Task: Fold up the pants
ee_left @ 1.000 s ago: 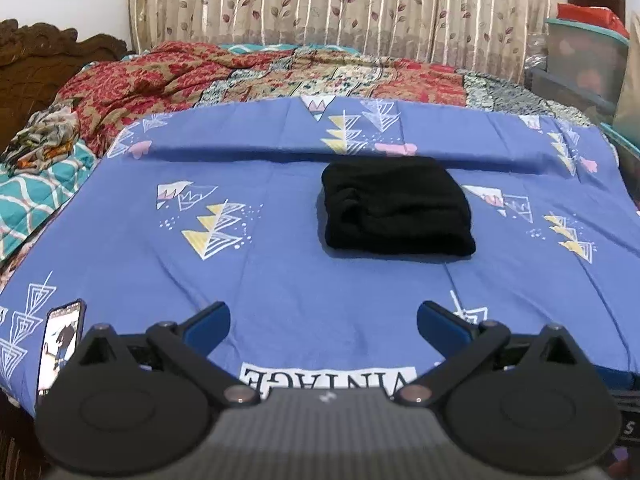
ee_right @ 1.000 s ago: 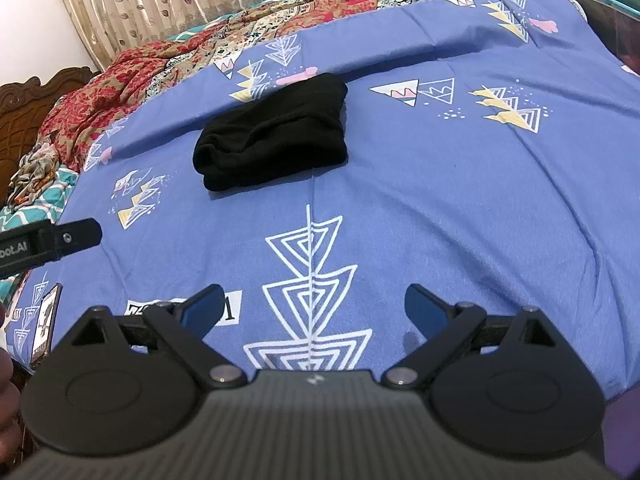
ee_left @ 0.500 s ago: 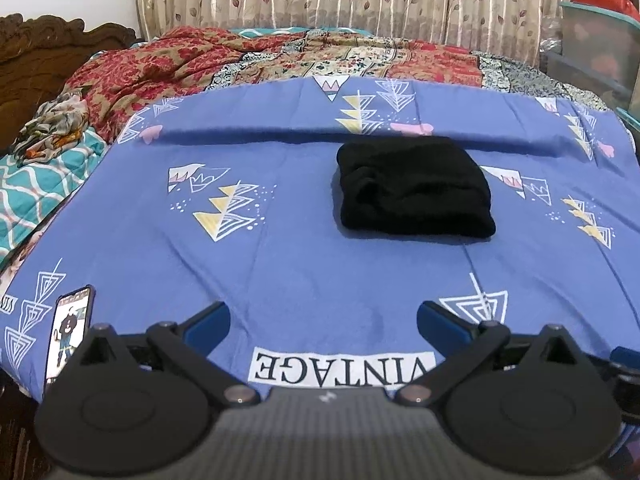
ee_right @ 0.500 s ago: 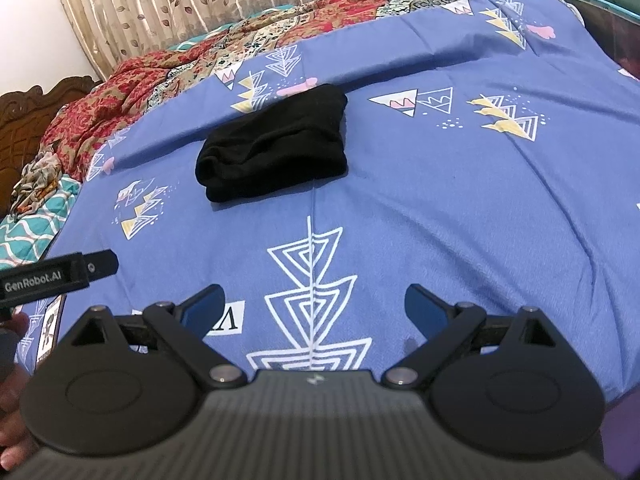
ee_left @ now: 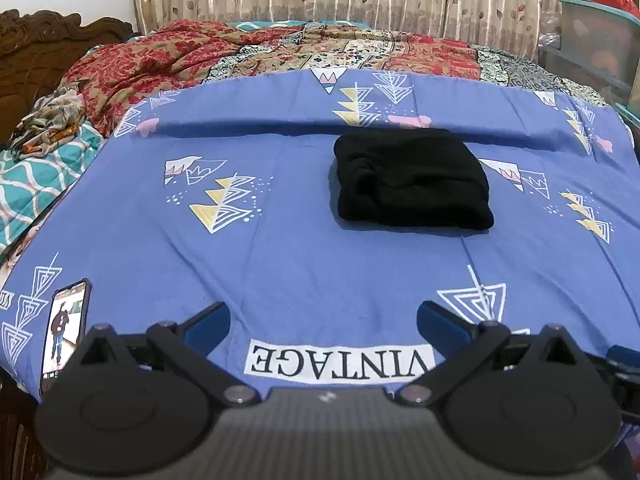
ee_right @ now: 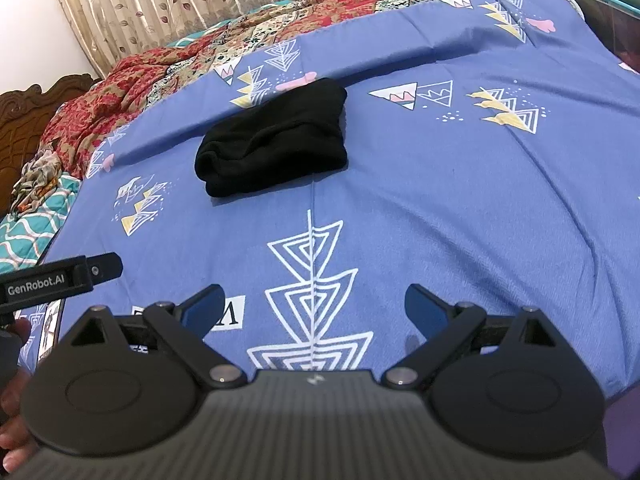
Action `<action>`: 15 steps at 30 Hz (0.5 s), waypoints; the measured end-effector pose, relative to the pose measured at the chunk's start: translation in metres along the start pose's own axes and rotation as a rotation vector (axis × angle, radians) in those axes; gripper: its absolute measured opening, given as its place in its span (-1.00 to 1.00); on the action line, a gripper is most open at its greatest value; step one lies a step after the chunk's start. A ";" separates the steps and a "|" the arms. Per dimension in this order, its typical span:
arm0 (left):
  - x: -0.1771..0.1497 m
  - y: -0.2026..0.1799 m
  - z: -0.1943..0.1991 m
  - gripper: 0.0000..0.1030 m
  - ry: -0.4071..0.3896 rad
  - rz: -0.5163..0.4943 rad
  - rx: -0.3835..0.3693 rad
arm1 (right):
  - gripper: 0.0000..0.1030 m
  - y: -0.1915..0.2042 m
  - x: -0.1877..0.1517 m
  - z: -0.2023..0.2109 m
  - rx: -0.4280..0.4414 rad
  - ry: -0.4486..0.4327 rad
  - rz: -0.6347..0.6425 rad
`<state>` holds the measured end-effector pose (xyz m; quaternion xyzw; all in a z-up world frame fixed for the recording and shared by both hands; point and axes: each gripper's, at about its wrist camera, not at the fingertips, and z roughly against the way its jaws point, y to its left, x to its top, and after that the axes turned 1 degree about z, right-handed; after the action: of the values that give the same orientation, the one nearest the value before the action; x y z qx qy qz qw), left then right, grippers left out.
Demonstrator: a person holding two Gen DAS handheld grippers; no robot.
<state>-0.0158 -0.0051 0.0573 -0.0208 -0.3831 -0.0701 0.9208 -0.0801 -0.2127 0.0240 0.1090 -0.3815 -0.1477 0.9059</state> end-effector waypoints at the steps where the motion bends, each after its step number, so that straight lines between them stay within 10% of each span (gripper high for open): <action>1: 0.000 0.000 0.000 1.00 0.000 0.000 0.000 | 0.90 0.000 0.000 0.000 0.000 0.000 0.000; 15: 0.000 0.000 0.000 1.00 0.004 0.001 0.000 | 0.90 0.001 -0.001 0.000 0.000 -0.003 0.002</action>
<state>-0.0156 -0.0049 0.0574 -0.0206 -0.3814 -0.0696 0.9216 -0.0809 -0.2113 0.0232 0.1084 -0.3829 -0.1470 0.9056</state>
